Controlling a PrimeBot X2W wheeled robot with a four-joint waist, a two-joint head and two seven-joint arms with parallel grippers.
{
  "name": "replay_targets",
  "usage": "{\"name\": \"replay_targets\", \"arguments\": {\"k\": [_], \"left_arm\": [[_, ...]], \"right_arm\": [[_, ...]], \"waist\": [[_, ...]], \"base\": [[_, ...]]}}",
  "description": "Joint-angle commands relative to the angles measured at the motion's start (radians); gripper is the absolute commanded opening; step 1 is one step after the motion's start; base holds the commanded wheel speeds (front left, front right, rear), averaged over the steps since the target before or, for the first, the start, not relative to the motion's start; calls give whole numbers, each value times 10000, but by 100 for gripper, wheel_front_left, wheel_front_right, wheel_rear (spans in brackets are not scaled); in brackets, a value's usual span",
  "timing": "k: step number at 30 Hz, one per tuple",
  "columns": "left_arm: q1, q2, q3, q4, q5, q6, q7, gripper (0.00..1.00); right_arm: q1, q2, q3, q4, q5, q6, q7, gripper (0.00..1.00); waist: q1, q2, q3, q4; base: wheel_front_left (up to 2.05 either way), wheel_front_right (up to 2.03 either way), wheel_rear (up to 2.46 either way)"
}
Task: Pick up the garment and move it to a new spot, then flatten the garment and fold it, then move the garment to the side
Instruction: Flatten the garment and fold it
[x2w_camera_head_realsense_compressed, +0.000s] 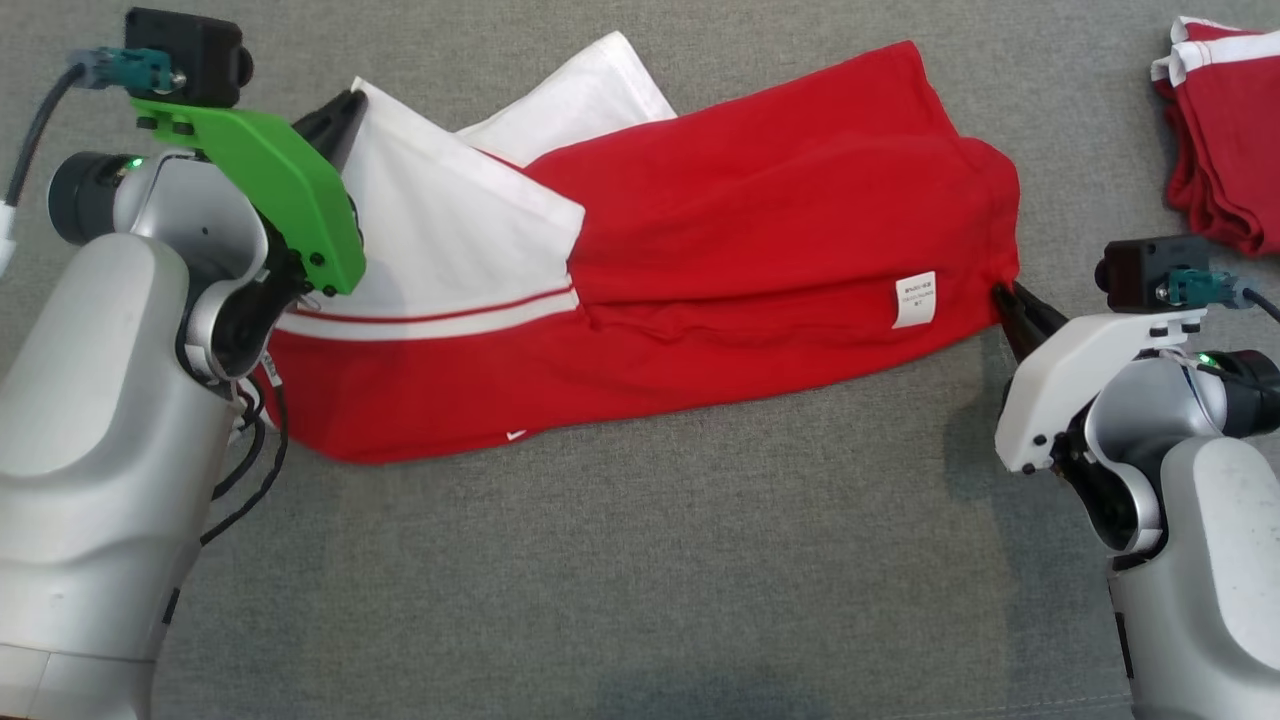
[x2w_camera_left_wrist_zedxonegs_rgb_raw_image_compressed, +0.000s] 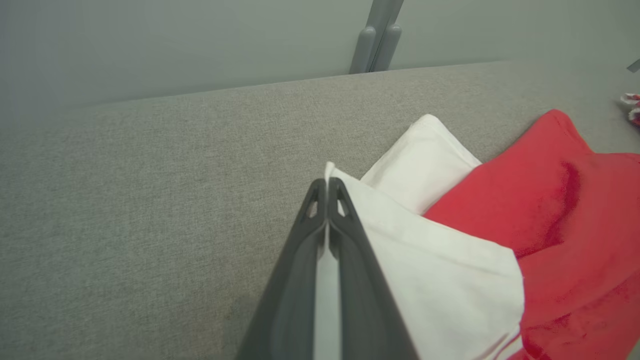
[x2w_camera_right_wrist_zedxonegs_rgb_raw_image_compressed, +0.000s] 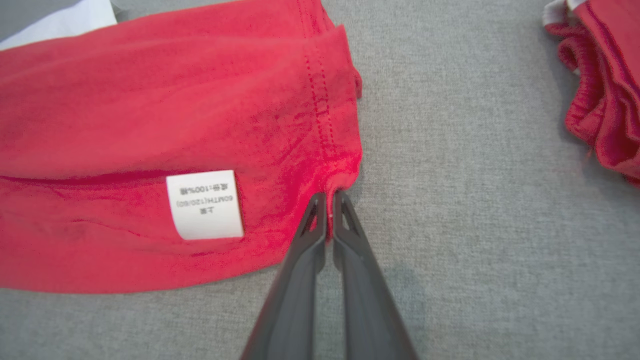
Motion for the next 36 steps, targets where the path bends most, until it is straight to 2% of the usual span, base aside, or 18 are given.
{"name": "replay_targets", "arguments": {"k": [1, 4, 11, 22, 29, 36], "left_arm": [[18, -22, 235, -86, -227, -26, -337, 0], [-42, -84, 643, -272, -590, -129, -921, 0], [-5, 239, 1475, -847, -1351, -284, -1722, 0], [153, 459, 2170, -1890, -2450, -441, -2574, 0], [-965, 286, 2781, -2460, -3190, -429, -2849, 0], [-3172, 86, 3723, -2701, -3481, 5, -3546, 0]], "right_arm": [[-126, 11, -10, -138, 196, -15, -28, 0], [-327, -32, 44, -424, 536, -15, 85, 0], [-785, -359, -11, -977, 1039, -14, 331, 0], [-1859, -179, -323, -1170, 2325, -9, 690, 0], [-3997, -49, -520, -1052, 2850, -9, 496, 0], [-6741, 122, -905, -301, 2692, -8, 204, 0]], "waist": [[-1, 0, -149, 40], [-1, 0, -286, 54], [-1, 0, -862, 92], [-1, 0, -1664, 13], [-1, 0, -977, -199], [-1, 0, 468, -347]], "base": [[0, 0, 0], [0, 0, 0], [0, 0, 0], [0, 0, 0], [0, 0, 0], [0, 0, 0]]}}
